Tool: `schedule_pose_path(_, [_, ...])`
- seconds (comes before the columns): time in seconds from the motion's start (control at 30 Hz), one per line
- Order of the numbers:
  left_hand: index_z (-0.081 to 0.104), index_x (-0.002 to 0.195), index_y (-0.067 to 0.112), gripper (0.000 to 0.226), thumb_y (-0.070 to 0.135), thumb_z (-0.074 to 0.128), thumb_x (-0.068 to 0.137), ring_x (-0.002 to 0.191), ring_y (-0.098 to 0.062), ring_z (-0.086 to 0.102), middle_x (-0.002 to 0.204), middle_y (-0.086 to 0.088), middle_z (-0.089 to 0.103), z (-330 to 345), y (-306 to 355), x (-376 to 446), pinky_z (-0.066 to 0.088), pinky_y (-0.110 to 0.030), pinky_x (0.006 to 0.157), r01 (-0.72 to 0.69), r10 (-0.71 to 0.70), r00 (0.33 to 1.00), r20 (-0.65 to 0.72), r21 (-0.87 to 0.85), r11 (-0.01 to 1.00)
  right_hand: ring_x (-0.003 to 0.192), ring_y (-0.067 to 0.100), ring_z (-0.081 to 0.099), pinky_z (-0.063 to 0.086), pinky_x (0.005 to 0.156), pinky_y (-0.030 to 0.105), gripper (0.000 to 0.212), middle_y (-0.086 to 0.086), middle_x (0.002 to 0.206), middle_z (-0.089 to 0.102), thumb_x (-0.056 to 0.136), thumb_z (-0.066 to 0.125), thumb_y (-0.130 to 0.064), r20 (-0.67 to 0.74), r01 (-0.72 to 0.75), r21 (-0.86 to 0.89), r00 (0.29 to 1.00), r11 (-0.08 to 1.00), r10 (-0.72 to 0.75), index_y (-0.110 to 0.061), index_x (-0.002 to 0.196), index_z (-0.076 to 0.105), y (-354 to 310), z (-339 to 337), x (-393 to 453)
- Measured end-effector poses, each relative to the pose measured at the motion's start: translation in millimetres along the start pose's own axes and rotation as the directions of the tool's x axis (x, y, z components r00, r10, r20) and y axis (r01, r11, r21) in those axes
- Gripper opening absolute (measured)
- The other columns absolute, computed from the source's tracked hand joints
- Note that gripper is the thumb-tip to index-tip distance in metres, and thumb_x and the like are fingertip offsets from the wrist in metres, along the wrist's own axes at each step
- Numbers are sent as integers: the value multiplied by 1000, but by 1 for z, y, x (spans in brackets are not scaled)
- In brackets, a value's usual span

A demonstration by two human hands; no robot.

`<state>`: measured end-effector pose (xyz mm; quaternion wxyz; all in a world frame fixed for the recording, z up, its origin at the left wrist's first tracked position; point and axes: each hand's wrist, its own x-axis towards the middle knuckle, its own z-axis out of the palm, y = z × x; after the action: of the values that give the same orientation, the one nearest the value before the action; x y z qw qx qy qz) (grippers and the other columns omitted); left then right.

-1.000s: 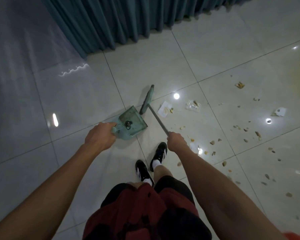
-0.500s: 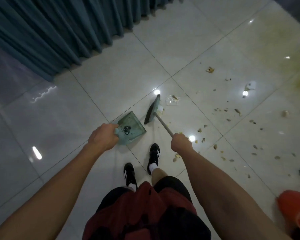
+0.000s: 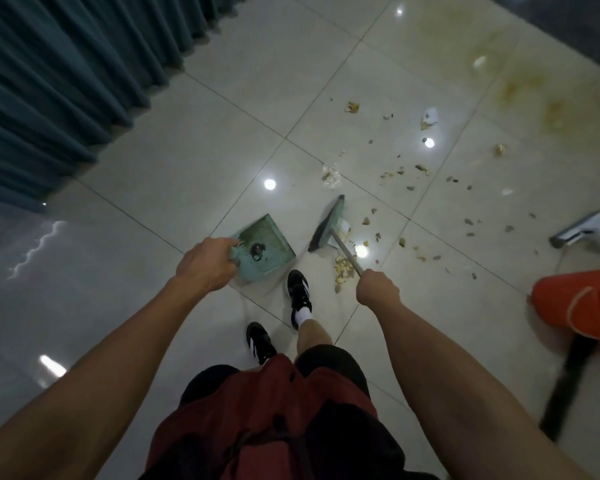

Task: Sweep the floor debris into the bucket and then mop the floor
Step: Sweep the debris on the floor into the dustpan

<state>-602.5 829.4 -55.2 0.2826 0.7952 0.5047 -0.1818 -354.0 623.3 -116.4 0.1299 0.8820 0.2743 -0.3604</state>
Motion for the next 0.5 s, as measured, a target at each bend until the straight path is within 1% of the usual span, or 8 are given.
schedule_pose_path(0.07, [68, 117, 32, 40, 16, 54, 83, 80, -28, 64, 95, -4, 69, 1, 2, -3, 57, -36, 72, -43, 43, 999, 2, 16, 999, 102, 28, 65, 48, 76, 34, 30, 10, 111, 64, 97, 47, -12, -8, -19, 19, 1000, 1000, 19, -8, 124, 57, 6, 4, -10])
schedule_pose_path(0.13, [69, 116, 31, 36, 15, 56, 86, 79, -27, 64, 95, -4, 69, 1, 3, -4, 58, -37, 73, -69, 69, 998, 5, 29, 997, 102, 28, 65, 50, 77, 34, 29, 10, 113, 64, 96, 48, -12, -22, -27, 46, 999, 999, 28, -7, 123, 57, 9, 7, -19])
schedule_pose_path(0.2, [68, 117, 29, 35, 14, 56, 87, 78, -26, 64, 94, -4, 69, 0, 3, -5, 58, -37, 73, -89, 89, 996, -2, 42, 995, 99, 28, 65, 50, 76, 34, 28, 10, 110, 64, 95, 47, -12, -37, -29, 82, 999, 996, 32, -8, 121, 58, 10, 10, -25])
schedule_pose_path(0.33, [68, 119, 27, 34, 14, 57, 89, 76, -24, 63, 90, -2, 66, -4, -1, -3, 58, -37, 73, -111, 112, 994, -11, 44, 993, 86, 25, 60, 52, 76, 35, 29, 6, 96, 58, 93, 47, -14, -38, -40, 154, 998, 987, 46, -10, 119, 58, 1, 14, -26])
schedule_pose_path(0.43, [67, 120, 27, 35, 13, 56, 91, 75, -23, 63, 88, -2, 65, -8, -6, 1, 57, -35, 71, -111, 112, 994, -15, 42, 993, 90, 26, 62, 50, 73, 34, 31, 8, 106, 63, 94, 47, -18, -29, -30, 203, 999, 979, 37, -13, 122, 59, -9, 16, -18])
schedule_pose_path(0.5, [68, 114, 31, 35, 11, 55, 87, 73, -24, 62, 87, -2, 66, -12, -9, 7, 56, -35, 69, -89, 91, 996, -17, 58, 994, 94, 28, 63, 48, 72, 33, 31, 10, 110, 64, 95, 46, -22, -28, -9, 226, 999, 974, 16, -14, 122, 60, -13, 18, -8])
